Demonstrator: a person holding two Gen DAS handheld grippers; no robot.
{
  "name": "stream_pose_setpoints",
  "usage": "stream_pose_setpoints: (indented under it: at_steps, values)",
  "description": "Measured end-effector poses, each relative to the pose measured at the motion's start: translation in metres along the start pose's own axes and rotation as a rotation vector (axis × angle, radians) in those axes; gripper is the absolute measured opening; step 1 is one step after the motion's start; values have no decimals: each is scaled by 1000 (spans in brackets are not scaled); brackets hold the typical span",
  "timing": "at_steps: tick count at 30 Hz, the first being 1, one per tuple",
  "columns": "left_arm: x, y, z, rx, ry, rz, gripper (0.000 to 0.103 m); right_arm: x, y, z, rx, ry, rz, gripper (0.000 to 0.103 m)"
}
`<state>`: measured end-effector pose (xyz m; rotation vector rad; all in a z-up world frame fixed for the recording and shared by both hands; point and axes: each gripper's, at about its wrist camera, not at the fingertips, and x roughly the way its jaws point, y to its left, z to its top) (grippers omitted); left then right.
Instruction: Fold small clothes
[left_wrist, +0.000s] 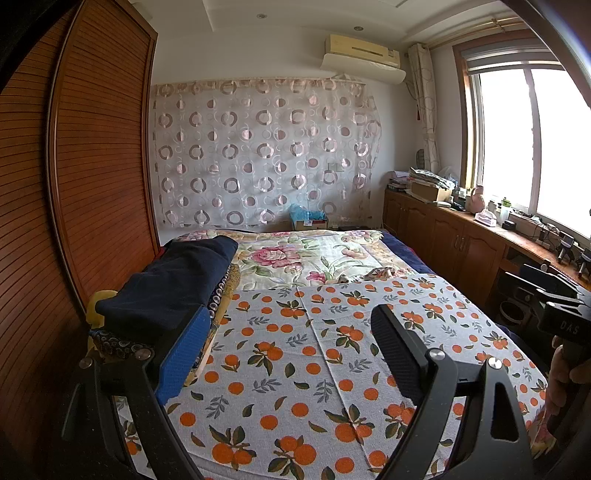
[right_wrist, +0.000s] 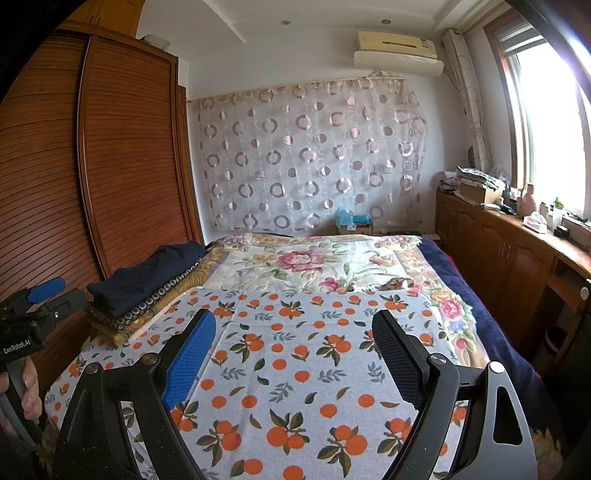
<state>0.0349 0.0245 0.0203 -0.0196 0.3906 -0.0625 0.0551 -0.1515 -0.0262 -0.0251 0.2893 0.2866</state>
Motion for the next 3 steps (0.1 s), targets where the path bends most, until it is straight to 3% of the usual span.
stream_pose_setpoints:
  at_steps: [3]
  values:
    - [0, 0, 0, -1, 0, 0, 89, 0, -1, 0, -1, 0, 1, 88]
